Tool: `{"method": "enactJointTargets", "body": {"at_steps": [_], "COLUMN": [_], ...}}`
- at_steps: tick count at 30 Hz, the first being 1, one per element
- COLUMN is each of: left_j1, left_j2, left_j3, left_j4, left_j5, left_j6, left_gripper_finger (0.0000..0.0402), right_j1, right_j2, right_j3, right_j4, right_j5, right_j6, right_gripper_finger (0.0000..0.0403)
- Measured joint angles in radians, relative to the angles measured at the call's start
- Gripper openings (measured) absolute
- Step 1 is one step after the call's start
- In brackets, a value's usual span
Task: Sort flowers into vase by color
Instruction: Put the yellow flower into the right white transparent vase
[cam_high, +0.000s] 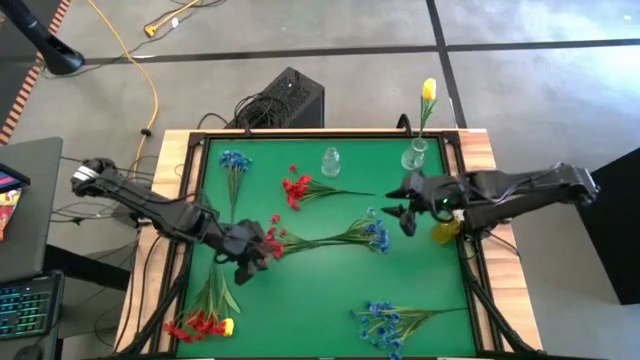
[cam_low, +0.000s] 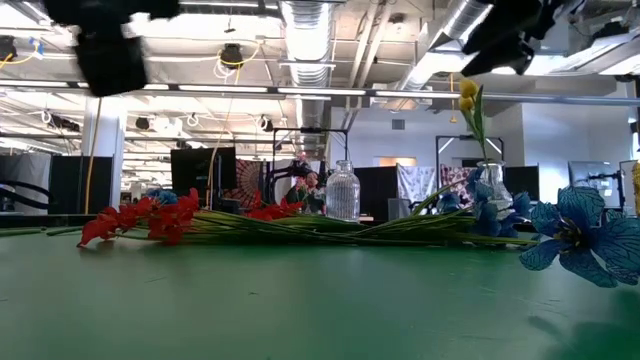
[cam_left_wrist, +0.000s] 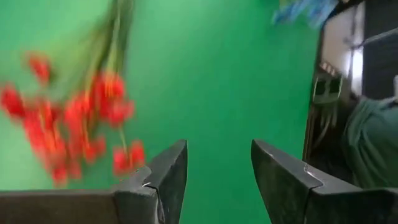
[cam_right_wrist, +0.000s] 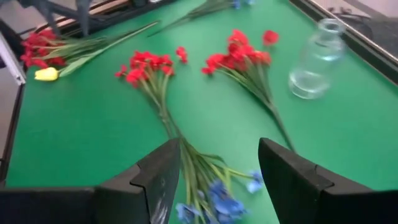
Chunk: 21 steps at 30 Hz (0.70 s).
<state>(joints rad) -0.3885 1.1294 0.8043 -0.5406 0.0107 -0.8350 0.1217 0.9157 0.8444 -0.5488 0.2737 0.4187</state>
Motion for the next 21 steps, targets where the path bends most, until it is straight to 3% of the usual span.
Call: {"method": "enactJointTargets", "body": {"at_steps": [5,11,21], "left_j1": [-0.036,-0.03,-0.044], "left_j2": [0.0,0.001,0.002], "left_j3": [0.0,0.0,-0.06], "left_j4": [-0.142,-0.27,-0.321], "left_j5": [0.085,0.004,0.071], "left_j6": [-0.174,-0.482,-0.79], "left_gripper_finger": [0.0167,0.0167,0.0167], "right_j1": [0.058,0.091,0.095], "right_j2": [0.12,0.233,0.283], "right_j3": [0.0,0.0,0.0], "right_j4": [0.106,0.145,0.165], "right_j5": [0.017,0.017,0.017], "right_j6": [-0.005,-0.009,-0.014], "right_gripper_finger": [0.0244,0.0244,0.0244]}}
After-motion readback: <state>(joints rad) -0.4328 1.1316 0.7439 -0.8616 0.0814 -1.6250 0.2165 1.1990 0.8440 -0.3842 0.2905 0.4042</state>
